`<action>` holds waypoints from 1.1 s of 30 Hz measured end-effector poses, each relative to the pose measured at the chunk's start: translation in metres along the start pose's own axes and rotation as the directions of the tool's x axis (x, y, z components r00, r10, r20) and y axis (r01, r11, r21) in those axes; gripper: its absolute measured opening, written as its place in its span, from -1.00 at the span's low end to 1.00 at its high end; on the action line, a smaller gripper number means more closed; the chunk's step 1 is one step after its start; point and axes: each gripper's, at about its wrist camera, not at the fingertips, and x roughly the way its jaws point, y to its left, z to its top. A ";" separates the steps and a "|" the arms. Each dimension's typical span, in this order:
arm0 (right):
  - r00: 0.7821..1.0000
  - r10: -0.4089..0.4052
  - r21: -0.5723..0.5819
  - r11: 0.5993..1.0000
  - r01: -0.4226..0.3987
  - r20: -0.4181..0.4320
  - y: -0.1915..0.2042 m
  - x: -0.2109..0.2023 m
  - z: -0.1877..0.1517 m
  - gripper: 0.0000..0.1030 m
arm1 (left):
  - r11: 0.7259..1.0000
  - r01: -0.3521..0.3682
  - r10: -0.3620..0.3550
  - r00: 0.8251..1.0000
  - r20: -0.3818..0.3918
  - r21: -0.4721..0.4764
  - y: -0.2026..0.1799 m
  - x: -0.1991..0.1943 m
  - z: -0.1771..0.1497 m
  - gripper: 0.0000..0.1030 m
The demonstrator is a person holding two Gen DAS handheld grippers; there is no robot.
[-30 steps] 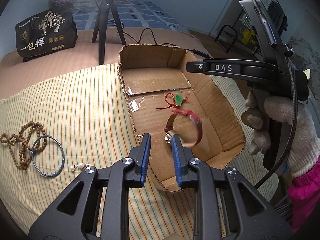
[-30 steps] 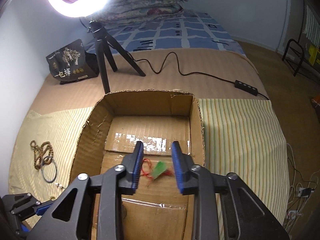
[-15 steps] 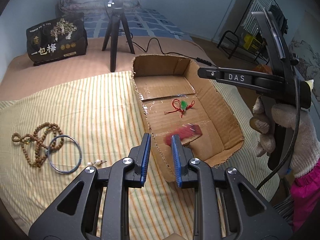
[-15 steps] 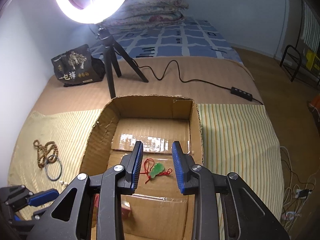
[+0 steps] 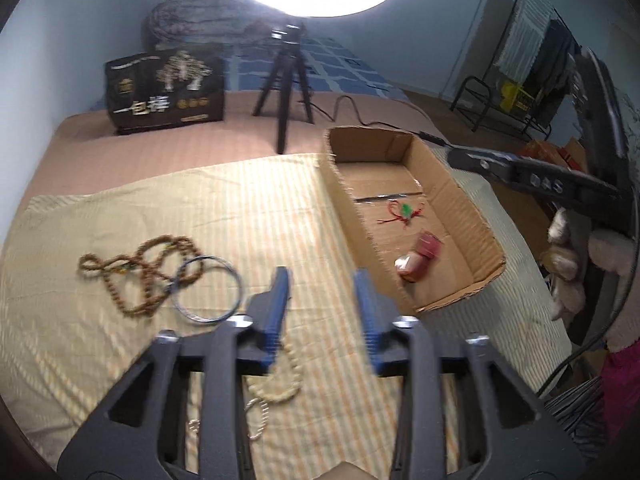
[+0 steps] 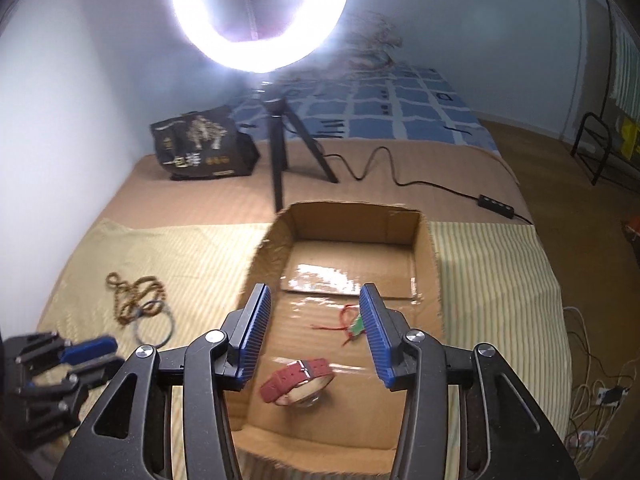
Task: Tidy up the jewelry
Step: 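Move the left tool to the pearl necklace while the right tool approaches the cream bead bracelet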
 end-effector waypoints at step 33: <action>0.960 0.172 -0.259 0.938 -0.228 -0.221 0.153 0.028 -0.086 0.04 | 0.993 -0.034 0.015 0.985 -0.171 -0.110 0.081 -0.016 -0.107 -0.17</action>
